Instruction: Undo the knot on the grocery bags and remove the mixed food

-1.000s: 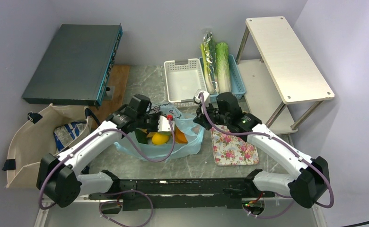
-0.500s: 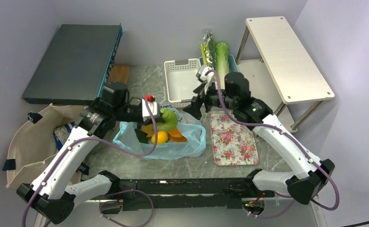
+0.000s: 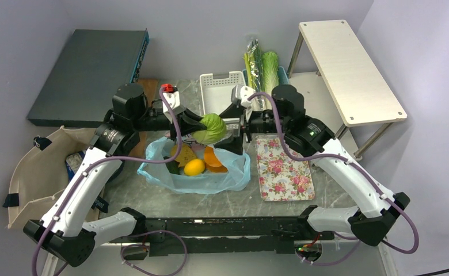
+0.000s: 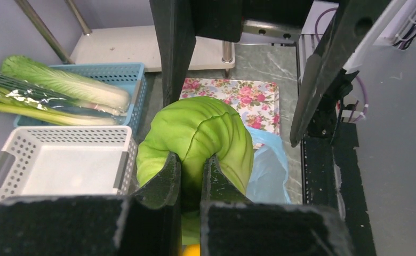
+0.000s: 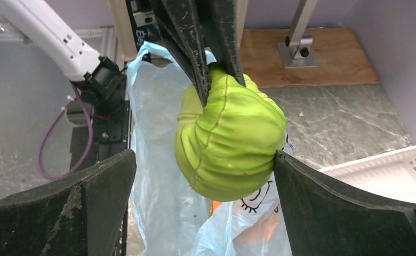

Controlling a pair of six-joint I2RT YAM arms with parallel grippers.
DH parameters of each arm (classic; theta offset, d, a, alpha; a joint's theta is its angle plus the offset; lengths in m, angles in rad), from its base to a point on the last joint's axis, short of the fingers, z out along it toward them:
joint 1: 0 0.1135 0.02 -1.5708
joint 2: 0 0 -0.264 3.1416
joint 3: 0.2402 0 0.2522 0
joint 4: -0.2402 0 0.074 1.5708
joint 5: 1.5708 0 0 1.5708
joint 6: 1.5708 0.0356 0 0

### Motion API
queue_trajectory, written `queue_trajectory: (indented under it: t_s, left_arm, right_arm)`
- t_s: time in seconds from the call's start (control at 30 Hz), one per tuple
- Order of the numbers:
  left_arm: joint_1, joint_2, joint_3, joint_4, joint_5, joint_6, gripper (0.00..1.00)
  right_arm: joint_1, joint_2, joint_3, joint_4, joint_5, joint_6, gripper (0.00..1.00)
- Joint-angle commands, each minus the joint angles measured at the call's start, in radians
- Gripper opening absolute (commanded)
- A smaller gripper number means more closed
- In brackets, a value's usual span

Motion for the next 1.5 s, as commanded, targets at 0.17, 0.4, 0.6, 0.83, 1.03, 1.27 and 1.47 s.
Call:
queue_trajectory:
  t_s: [0.17,0.4,0.6,0.83,1.03,1.27,1.47]
  left_arm:
    - [0.002,0.005,0.05,0.122,0.103,-0.096,0.0]
    - [0.002,-0.01,0.033,0.119,0.077,-0.12,0.03]
    - [0.033,-0.012,0.066,0.034,-0.15,-0.08,0.87]
    - [0.08,0.028,0.082,-0.092,-0.272,-0.045,0.99]
    - [0.082,0.034,0.067,-0.134,-0.306,-0.005,0.99]
    - [0.082,0.024,0.03,-0.154,-0.32,0.041,0.99]
    - [0.082,0.025,0.023,-0.235,-0.293,0.142,0.99]
  right_arm:
    - [0.076,0.068,0.058,-0.079,0.091,-0.14,0.8]
    - [0.075,0.054,0.035,-0.026,0.216,-0.123,0.0]
    - [-0.012,0.068,0.06,-0.027,0.338,-0.081,0.0]
    - [-0.264,0.193,0.088,0.035,0.591,-0.15,0.0]
    - [-0.433,0.407,0.159,0.085,0.692,-0.183,0.0]
    - [-0.478,0.597,0.289,0.069,0.642,-0.166,0.0]
    - [-0.489,0.673,0.297,0.032,0.585,-0.113,0.08]
